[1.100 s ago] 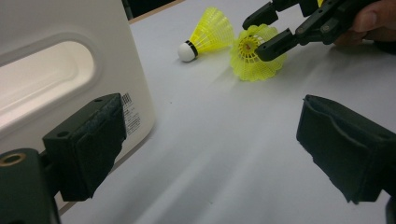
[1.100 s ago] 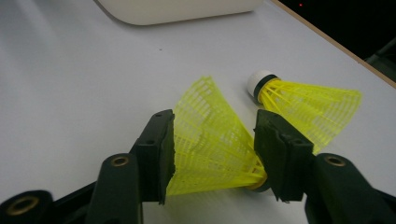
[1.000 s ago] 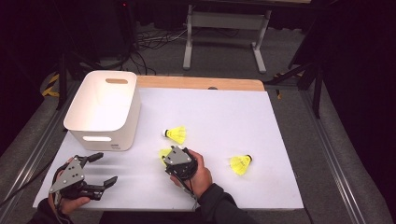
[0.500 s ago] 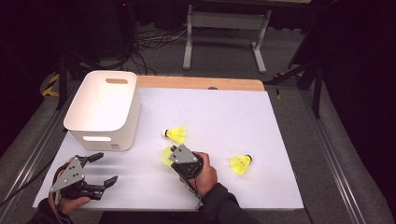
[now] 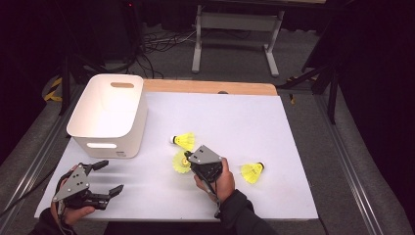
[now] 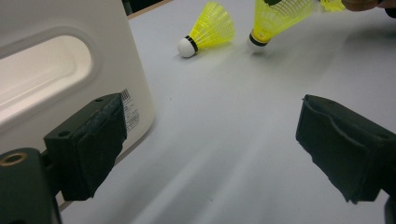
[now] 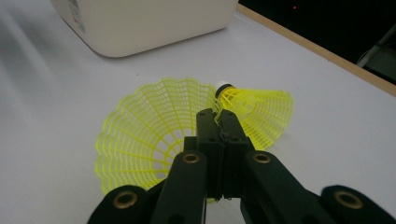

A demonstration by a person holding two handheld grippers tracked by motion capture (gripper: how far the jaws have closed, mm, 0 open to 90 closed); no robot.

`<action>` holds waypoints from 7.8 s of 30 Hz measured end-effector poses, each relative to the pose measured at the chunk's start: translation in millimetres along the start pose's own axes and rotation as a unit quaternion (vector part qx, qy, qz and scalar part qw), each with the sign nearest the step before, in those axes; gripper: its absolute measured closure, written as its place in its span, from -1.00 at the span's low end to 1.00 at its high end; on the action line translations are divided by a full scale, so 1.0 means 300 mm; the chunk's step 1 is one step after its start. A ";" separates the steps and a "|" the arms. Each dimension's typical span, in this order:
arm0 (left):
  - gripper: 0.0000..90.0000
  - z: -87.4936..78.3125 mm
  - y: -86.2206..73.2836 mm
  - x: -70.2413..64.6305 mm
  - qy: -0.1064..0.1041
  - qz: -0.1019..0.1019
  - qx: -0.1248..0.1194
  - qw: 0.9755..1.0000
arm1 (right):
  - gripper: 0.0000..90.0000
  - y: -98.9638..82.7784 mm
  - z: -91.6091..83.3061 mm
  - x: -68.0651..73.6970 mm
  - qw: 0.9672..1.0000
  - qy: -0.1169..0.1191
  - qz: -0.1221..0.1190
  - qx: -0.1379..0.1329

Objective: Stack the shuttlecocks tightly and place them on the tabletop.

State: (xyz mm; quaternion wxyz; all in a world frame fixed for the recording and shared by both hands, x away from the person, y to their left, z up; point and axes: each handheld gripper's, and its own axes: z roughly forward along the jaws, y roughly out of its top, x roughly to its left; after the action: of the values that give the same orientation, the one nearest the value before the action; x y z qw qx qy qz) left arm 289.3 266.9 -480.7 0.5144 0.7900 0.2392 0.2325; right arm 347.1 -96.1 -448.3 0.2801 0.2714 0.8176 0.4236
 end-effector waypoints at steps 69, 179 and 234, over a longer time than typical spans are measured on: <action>-0.78 0.018 -0.002 -0.001 -0.003 0.007 0.023 1.000 | 0.24 -0.123 -0.101 -0.271 0.990 0.000 0.102 0.099; -0.78 0.029 0.001 -0.009 -0.025 0.014 0.025 0.999 | 1.00 0.000 0.060 -0.195 0.992 0.077 0.060 0.082; -0.78 0.031 0.002 -0.011 -0.028 0.019 0.030 0.999 | 0.00 0.067 -0.053 -0.207 0.998 0.025 0.056 0.034</action>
State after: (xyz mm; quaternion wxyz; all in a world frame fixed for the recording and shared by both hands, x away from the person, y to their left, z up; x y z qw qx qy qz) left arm 292.6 258.3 -483.8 0.4928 0.8155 0.2163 0.2127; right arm 383.5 -137.1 -409.6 0.2262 0.3156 0.8218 0.4170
